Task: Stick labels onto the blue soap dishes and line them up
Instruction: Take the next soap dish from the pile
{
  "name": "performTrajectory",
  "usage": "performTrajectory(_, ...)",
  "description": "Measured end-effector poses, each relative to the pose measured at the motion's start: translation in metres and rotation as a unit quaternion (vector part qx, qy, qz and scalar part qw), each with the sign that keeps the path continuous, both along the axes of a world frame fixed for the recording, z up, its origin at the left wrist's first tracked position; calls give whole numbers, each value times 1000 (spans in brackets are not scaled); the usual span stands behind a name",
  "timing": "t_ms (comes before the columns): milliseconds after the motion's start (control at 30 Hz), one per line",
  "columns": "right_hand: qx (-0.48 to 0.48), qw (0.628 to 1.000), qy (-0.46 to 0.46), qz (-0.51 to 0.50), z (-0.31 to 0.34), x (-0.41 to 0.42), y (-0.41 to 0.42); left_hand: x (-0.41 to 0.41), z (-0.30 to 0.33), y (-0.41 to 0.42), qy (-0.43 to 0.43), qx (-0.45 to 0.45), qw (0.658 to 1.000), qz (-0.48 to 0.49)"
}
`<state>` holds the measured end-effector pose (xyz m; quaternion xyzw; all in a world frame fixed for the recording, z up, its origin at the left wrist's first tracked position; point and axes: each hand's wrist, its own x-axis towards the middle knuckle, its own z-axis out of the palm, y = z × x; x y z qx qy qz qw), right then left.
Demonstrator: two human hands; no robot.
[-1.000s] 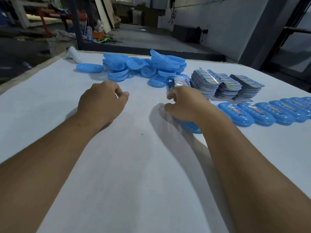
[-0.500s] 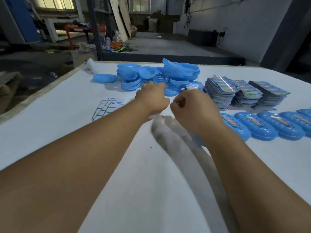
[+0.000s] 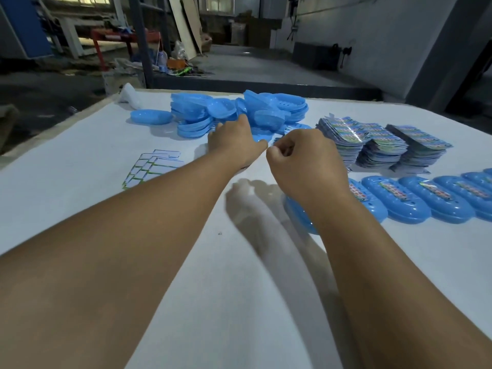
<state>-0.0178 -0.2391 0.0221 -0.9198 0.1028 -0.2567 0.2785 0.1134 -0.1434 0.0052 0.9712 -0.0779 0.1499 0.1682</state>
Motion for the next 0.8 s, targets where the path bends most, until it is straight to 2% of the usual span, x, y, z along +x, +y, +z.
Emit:
performTrajectory(167,13,1000,0,-1,0,-1,1,-14,6,22,-32,-118,992,-23)
performTrajectory(333,22,998,15,57,-4,1,2,-39,13,54,18,-265,963,-39)
performTrajectory(433,-5,990,17,142,-7,-2,6,-55,11,70,71,-342,937,-27)
performTrajectory(533,-8,976,24,215,-10,-6,14,-67,8,81,100,-362,927,5)
performTrajectory(667,-26,976,39,213,-12,-4,18,-76,1,94,131,-366,921,18)
performTrajectory(800,-22,976,56,212,-14,-3,18,-78,-2,101,129,-338,932,13)
